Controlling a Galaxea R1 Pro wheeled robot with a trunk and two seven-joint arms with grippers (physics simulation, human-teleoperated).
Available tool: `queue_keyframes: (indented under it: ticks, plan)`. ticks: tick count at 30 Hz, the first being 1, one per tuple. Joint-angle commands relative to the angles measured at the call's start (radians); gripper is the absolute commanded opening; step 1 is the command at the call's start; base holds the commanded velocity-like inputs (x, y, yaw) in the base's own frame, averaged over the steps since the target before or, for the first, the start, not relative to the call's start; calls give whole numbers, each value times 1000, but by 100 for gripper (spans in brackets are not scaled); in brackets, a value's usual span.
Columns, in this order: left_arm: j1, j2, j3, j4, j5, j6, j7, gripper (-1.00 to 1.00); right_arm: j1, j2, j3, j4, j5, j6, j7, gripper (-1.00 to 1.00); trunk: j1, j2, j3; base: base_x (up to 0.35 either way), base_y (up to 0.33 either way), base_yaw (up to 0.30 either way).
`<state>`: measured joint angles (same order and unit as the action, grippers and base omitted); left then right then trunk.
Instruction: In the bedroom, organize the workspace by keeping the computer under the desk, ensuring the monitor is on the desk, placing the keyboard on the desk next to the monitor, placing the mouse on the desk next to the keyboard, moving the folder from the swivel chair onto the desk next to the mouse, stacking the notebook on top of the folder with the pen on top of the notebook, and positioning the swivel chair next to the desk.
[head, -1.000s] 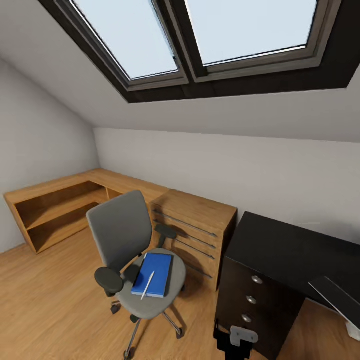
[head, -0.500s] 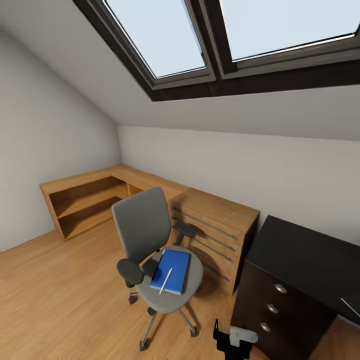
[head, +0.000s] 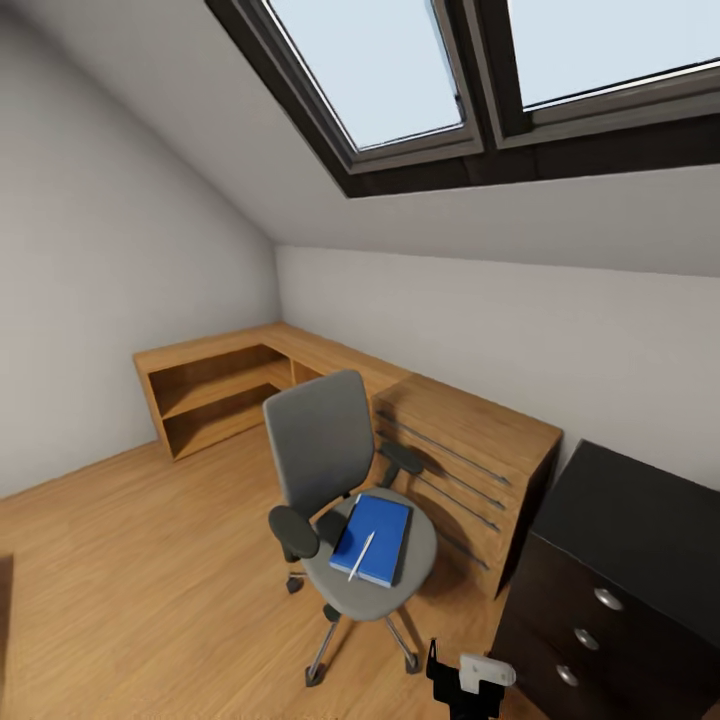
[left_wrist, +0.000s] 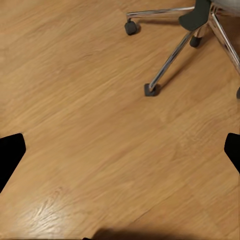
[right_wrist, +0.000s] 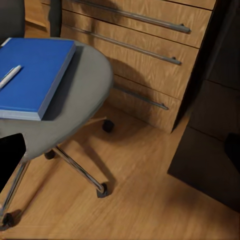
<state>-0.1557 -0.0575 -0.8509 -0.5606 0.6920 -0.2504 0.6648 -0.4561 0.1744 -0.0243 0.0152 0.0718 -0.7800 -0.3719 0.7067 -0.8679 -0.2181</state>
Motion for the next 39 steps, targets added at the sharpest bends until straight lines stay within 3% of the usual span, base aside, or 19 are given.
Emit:
queue_keyframes:
  ticks: [1, 11, 18, 32, 39]
  plan:
    - [-2, 1, -8, 0, 10, -7, 6, 100, -1, 0, -2, 2, 8, -2, -7, 100, 0, -1, -2, 0, 0, 243]
    - [-2, 4, -8, 1, 9, -7, 7, 100, -1, 0, -3, 2, 8, -1, -3, 100, 0, -1, -10, 0, 0, 222]
    - [-2, 4, -8, 24, 8, -7, 6, 100, -1, 0, -3, 1, 6, -1, -2, 100, 0, -1, -11, 0, 0, 17]
    - [-2, 4, -8, 25, 5, -9, 4, 100, -1, 0, -2, 2, 5, -1, -1, 100, 0, -1, -12, 115, 186, 4]
    - [-2, 4, -8, 25, 4, -9, 4, 100, -1, 0, -2, 2, 5, -1, -1, 100, 0, -1, -13, 11, 7, 208]
